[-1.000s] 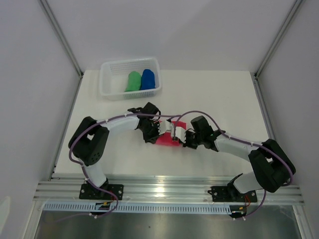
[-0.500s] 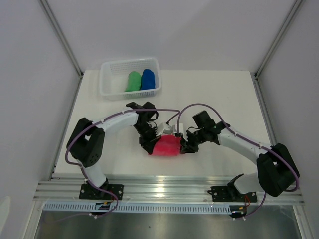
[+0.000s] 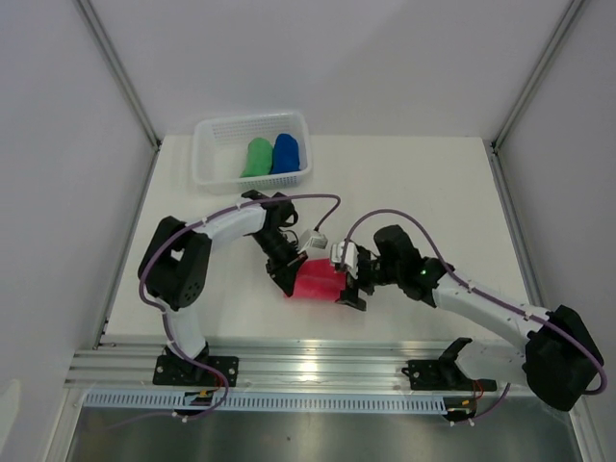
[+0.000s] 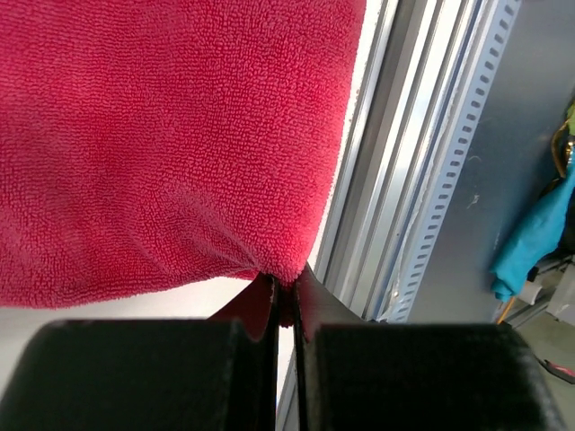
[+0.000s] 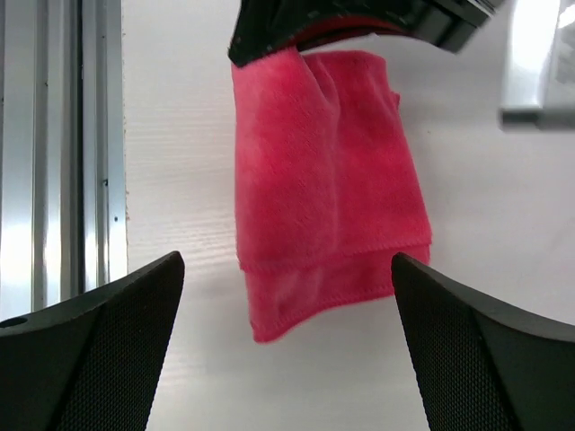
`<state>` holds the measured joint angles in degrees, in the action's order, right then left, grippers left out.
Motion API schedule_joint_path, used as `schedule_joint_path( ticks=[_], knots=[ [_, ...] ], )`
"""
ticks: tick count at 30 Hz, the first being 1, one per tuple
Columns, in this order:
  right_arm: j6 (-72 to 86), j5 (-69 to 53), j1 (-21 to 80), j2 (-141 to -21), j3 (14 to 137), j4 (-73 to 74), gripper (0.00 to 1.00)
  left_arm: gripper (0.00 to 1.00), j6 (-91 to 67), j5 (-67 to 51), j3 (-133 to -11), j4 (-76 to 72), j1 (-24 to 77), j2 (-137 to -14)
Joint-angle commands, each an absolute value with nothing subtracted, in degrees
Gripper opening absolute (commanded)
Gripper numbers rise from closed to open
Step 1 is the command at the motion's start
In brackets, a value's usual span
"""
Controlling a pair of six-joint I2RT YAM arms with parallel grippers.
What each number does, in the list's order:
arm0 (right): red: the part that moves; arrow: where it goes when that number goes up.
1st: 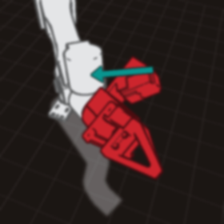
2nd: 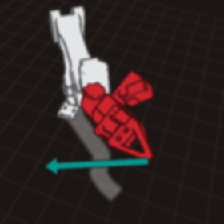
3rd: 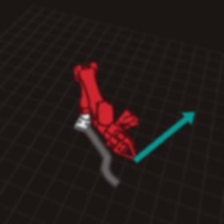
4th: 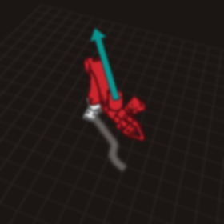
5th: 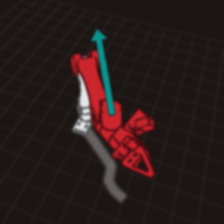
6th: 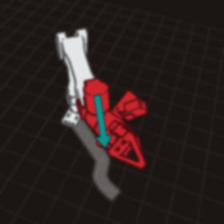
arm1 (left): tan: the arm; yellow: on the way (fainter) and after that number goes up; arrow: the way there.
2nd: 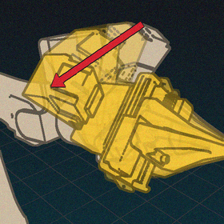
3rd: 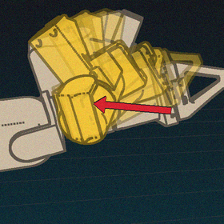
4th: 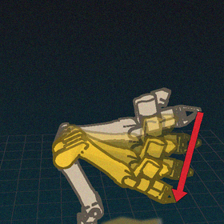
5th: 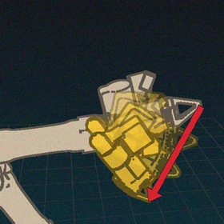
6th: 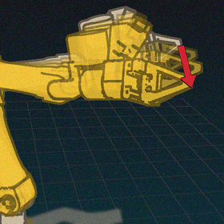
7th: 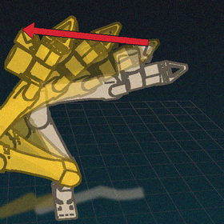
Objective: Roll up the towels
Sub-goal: Roll the towel
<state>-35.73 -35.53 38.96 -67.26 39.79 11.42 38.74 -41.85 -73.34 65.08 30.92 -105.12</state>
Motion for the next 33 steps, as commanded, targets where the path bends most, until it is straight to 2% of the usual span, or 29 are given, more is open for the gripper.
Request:
schedule_joint_path(
  ticks=[1,10,14,19,22,24,25,26,29,31,33],
  knots=[
    [-29.7,-24.7,44.3,-68.1,37.3,1.6,0.99,0.01,37.3,-46.8,-74.7,64.5,30.0,-106.3],
    [-29.2,-13.0,51.2,-75.6,39.2,-0.4,0.99,0.01,37.4,-47.4,-74.9,64.6,28.9,-106.9],
    [-32.8,-11.4,51.7,-67.3,38.9,3.3,0.99,0.01,38.2,-46.4,-74.8,64.7,28.7,-106.8],
    [-44.5,-7.4,51.2,-55.9,42.8,13.3,0.99,0.01,38.6,-44.9,-75.9,65.0,28.7,-107.5],
    [-45.8,-5.7,47.4,-56.2,48.1,18.5,0.99,0.01,39.0,-44.6,-75.9,65.4,28.6,-107.1],
    [-41.3,1.4,45.2,-58.5,53.7,20.5,0.99,0.01,39.3,-43.9,-75.9,65.5,28.6,-106.9],
    [-39.0,1.5,43.9,-61.2,55.9,25.4,0.99,0.01,39.3,-43.7,-75.8,65.6,28.6,-107.0],
    [-38.9,-10.1,41.8,-62.0,57.6,27.8,0.99,0.01,39.4,-43.5,-75.9,65.6,28.6,-106.8],
    [-37.1,-21.0,40.4,-59.1,50.7,21.6,0.99,0.01,39.5,-43.5,-75.9,65.6,28.6,-106.8],
    [-34.9,-18.7,46.1,-58.6,43.4,15.7,0.99,0.01,38.9,-43.5,-76.0,65.0,28.6,-106.8],
    [-32.0,-15.8,50.7,-61.3,41.1,13.3,0.99,0.01,38.8,-43.8,-76.2,65.0,28.6,-107.0]
  ],
)
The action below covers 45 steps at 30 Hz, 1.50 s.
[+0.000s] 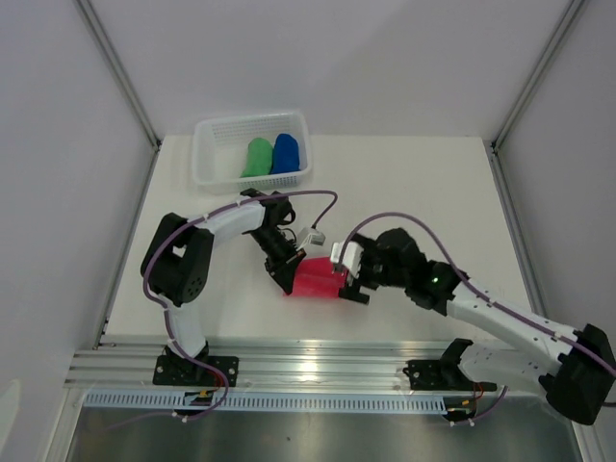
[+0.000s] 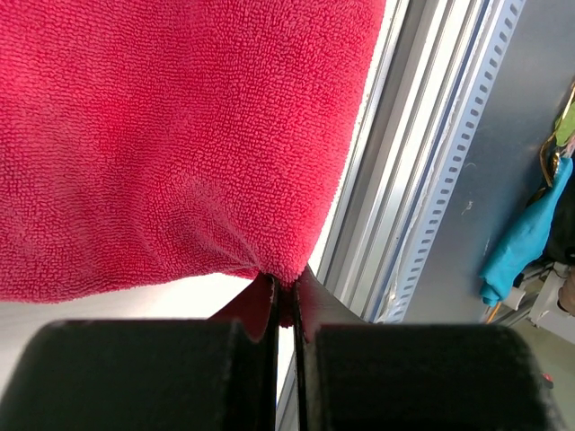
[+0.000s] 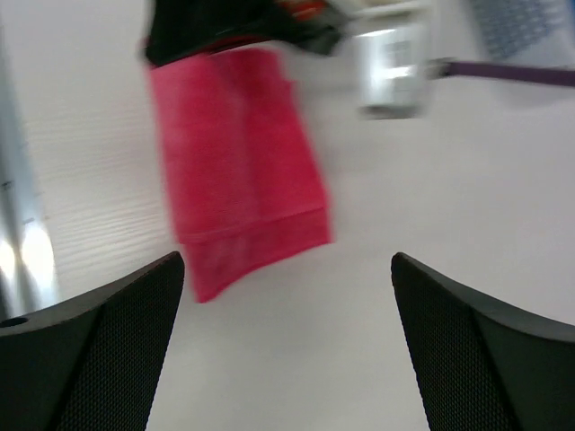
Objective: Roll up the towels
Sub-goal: Roll the towel
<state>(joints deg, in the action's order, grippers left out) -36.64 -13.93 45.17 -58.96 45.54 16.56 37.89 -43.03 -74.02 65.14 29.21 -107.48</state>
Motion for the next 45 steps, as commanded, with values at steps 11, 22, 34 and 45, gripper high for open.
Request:
schedule_joint_path(
  ticks=[11,22,34,45],
  knots=[
    [-26.7,-7.7,55.5,-77.1,36.6,-6.0,0.98,0.01,38.7,-44.3,-75.9,64.7,28.6,-107.3],
    [-27.7,-13.9,53.3,-81.2,41.4,3.7,0.06,0.26,39.7,-45.1,-76.4,66.4,28.5,-106.2],
    [-24.6,-56.7,35.9,-88.1,57.8,26.6,0.00,0.44,41.1,-48.3,-77.8,70.4,25.1,-99.4],
    [-28.9,-60.9,32.7,-104.7,70.4,35.2,0.00,0.50,38.3,-43.4,-80.2,65.2,24.2,-100.7]
  ],
)
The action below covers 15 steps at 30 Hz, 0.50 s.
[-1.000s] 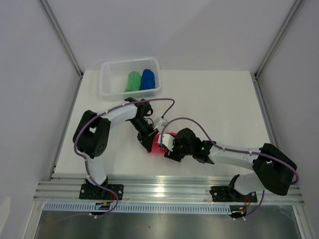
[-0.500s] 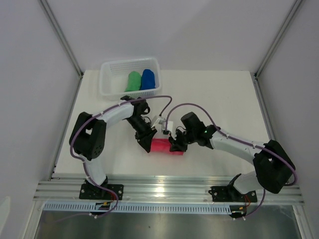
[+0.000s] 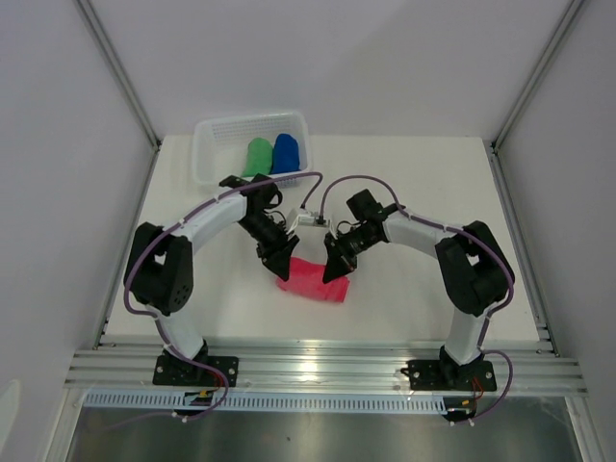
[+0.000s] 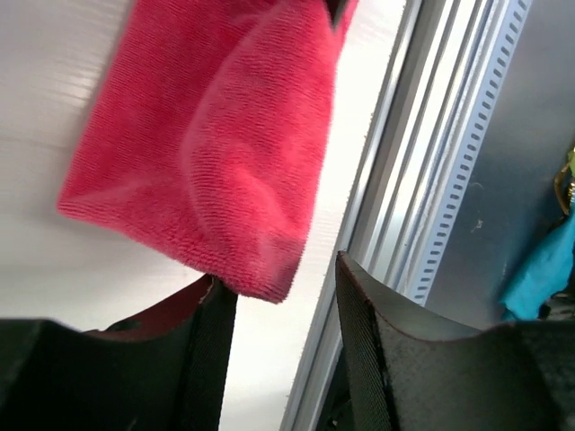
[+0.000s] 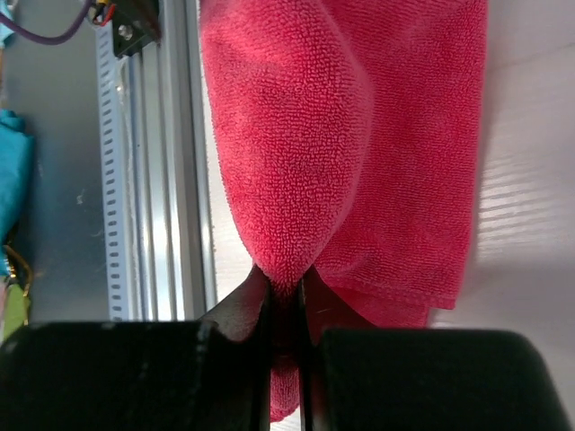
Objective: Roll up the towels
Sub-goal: Roll the towel
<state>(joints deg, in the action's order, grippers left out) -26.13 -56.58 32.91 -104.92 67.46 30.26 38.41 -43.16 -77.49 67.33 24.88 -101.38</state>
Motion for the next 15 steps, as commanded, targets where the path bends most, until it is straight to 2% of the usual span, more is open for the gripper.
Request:
schedule_joint_path(
  ticks=[1,5,8,12,13,14,15],
  knots=[
    [-29.8,-61.0,32.8,-104.2,70.1,35.3,0.00,0.51,38.4,-43.3,-80.1,64.3,24.2,-100.5],
    [-31.6,-62.5,32.8,-103.2,69.3,35.8,0.00,0.56,39.5,-44.9,-80.2,60.9,24.3,-99.7],
    [-28.8,-63.6,32.8,-105.3,69.8,34.2,0.00,0.55,37.7,-46.9,-84.9,64.0,24.3,-104.3],
    [-28.2,-61.0,33.1,-107.4,70.0,34.1,0.03,0.38,34.5,-45.7,-84.1,63.5,24.3,-107.9],
    [-27.8,-60.8,33.0,-107.5,70.0,34.0,0.04,0.26,34.3,-46.0,-83.7,63.6,24.3,-108.3],
    [-27.3,-60.6,32.9,-107.6,69.9,33.2,0.07,0.21,33.8,-46.1,-82.4,63.8,24.3,-108.4],
    [-26.2,-60.6,32.8,-107.5,69.8,32.7,0.10,0.09,33.4,-46.3,-82.0,63.7,24.3,-108.4]
  ],
)
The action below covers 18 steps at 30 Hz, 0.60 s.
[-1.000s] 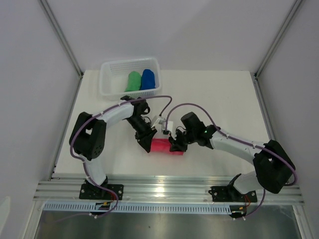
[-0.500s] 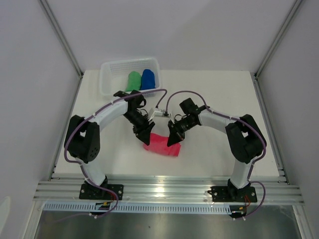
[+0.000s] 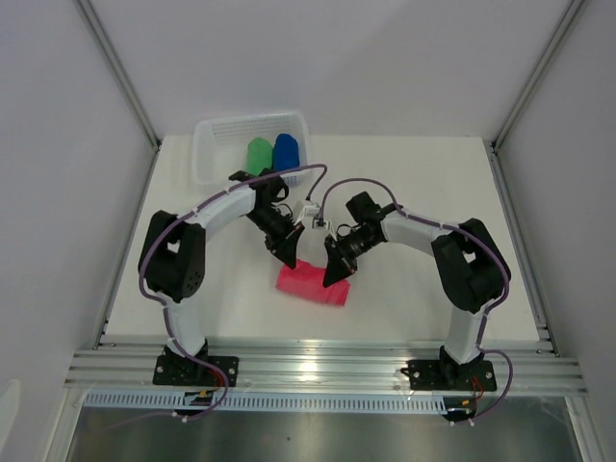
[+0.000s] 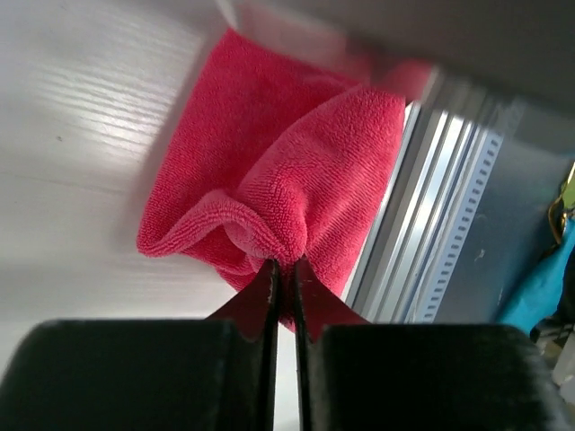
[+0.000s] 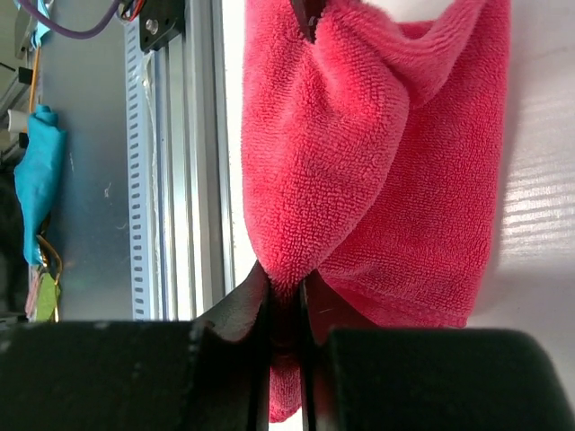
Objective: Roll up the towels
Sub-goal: Roll the towel
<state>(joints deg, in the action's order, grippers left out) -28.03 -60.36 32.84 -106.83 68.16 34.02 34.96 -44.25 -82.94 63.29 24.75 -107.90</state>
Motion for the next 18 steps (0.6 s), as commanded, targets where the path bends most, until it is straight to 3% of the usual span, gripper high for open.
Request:
schedule_joint_path(
  ticks=[1,8,12,18],
  knots=[
    [-25.8,-60.0,32.3,-107.5,69.8,32.2,0.12,0.05,33.0,-46.2,-81.5,63.9,24.3,-108.6],
    [-16.4,-50.4,30.2,-107.7,69.3,25.9,0.45,0.01,24.2,-42.5,-78.1,58.5,24.3,-109.4],
    [-11.2,-44.9,28.1,-104.7,66.8,21.2,0.54,0.01,21.5,-38.1,-78.5,57.0,24.3,-111.0],
    [-9.8,-38.7,27.3,-96.0,61.3,16.7,0.57,0.01,20.8,-34.2,-77.7,56.2,24.3,-111.5]
  ],
)
